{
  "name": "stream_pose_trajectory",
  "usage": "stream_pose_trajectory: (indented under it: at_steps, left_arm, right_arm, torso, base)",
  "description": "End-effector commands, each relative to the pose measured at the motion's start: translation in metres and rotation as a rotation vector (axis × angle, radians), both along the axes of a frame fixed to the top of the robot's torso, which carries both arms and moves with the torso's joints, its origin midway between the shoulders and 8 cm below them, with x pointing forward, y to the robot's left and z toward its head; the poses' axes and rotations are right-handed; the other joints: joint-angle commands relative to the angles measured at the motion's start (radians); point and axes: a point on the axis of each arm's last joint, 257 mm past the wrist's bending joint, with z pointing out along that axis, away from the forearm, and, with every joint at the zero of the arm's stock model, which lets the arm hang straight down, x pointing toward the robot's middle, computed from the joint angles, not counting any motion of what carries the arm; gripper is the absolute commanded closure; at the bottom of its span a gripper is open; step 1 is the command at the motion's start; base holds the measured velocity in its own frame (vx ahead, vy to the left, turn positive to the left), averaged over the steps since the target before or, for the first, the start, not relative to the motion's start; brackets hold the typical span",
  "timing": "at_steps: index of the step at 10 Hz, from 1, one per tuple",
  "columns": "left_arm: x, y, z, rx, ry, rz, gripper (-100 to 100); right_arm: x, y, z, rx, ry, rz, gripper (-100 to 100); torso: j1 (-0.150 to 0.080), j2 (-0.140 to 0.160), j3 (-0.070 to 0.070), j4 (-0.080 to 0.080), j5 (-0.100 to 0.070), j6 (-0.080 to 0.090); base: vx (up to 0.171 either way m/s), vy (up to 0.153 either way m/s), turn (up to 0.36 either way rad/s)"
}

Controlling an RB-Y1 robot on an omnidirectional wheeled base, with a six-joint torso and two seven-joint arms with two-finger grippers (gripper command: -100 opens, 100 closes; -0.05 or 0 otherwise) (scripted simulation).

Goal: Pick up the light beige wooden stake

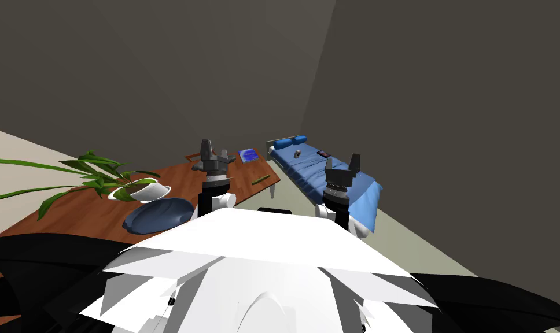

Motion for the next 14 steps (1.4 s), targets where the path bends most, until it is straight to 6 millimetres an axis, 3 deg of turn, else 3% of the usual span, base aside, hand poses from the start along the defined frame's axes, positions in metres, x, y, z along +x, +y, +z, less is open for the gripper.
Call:
stream_pose_trajectory:
  at_steps: [1,6,11,14]
  left_arm:
    - [0.003,-0.002,-0.002,0.028,0.019,-0.015,-100]
    - [0.018,0.002,-0.026,0.102,0.153,-0.047,-100]
    - [0.032,0.038,-0.080,0.089,0.371,-0.014,-100]
    - [0.035,0.052,-0.101,0.068,0.446,0.003,-100]
  right_arm:
    - [0.000,0.000,0.000,0.000,0.000,0.000,0]
    - [0.000,0.000,0.000,0.000,0.000,0.000,0]
    - [0.000,0.000,0.000,0.000,0.000,0.000,0]
    - [0.000,0.000,0.000,0.000,0.000,0.000,0]
  torso:
    - [0.000,0.000,0.000,0.000,0.000,0.000]
    - [-0.011,-0.003,-0.002,-0.001,-0.003,0.000]
    - [-0.013,-0.005,-0.003,-0.001,-0.003,0.000]
    - [-0.009,-0.006,-0.004,-0.001,-0.002,0.000]
  base:
    - [0.010,-0.043,-0.022]
    - [0.044,-0.145,-0.044]
    - [0.090,-0.184,-0.093]
    - [0.087,-0.113,-0.044]
